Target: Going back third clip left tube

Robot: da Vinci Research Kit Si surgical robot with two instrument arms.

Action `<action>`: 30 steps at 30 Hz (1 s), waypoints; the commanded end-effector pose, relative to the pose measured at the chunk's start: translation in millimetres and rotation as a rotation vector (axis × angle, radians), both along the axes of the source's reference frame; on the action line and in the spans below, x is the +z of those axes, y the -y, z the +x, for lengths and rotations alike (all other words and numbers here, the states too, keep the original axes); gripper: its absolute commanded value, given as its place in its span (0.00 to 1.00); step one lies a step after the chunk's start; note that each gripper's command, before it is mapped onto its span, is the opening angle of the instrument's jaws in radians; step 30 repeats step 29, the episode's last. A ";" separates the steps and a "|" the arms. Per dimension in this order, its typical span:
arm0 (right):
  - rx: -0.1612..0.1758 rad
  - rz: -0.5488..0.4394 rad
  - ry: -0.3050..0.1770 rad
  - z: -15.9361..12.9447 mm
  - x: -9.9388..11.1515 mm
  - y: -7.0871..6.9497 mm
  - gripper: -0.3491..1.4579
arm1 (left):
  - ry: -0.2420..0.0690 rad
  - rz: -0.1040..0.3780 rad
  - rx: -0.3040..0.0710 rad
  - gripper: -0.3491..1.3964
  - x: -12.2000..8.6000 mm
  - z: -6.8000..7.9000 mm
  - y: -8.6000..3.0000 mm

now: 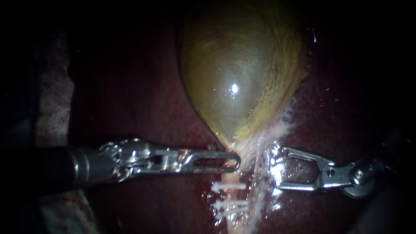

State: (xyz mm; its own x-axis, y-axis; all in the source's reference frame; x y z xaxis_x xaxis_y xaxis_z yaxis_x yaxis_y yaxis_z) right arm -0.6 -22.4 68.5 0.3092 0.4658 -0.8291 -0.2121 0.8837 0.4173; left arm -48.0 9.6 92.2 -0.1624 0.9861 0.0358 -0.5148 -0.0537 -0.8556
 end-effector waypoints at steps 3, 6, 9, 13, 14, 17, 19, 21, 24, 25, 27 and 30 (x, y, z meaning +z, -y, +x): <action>0.000 0.000 0.000 0.0 0.0 0.0 0.52 | 0.001 0.003 0.001 0.00 0.2 -0.4 0.0; 0.000 0.000 0.000 0.0 0.0 0.0 0.52 | 0.000 0.003 -0.001 0.00 0.3 -0.7 -0.1; 0.000 0.000 0.000 0.0 0.0 0.0 0.52 | -0.001 0.003 -0.002 0.00 0.3 -0.9 -0.2; 0.000 0.000 0.000 0.0 0.0 0.0 0.52 | 0.001 0.004 0.000 0.00 0.3 -1.0 -0.2; 0.000 0.000 0.000 0.0 0.0 0.0 0.52 | 0.001 0.004 0.000 0.00 0.3 -1.0 -0.2; 0.000 0.000 0.000 0.0 0.0 0.0 0.52 | 0.001 0.004 0.000 0.00 0.3 -1.0 -0.2; 0.000 0.000 0.000 0.0 0.0 0.0 0.52 | 0.003 0.006 0.002 0.00 0.3 -1.0 -0.2; 0.000 0.000 0.000 0.0 0.0 0.0 0.52 | 0.003 0.006 0.002 0.00 0.3 -1.0 -0.2; 0.001 0.000 0.000 0.1 0.0 0.1 0.52 | 0.003 0.006 0.002 0.00 0.3 -1.0 -0.2; 0.001 0.000 0.001 0.1 0.0 0.1 0.52 | 0.003 0.006 0.002 0.00 0.3 -1.0 -0.2; 0.001 0.000 0.001 0.1 0.1 0.1 0.52 | 0.003 0.006 0.002 0.00 0.3 -1.0 -0.2; 0.001 0.000 0.001 0.2 0.1 0.0 0.52 | 0.003 0.006 0.002 0.00 0.3 -1.0 -0.2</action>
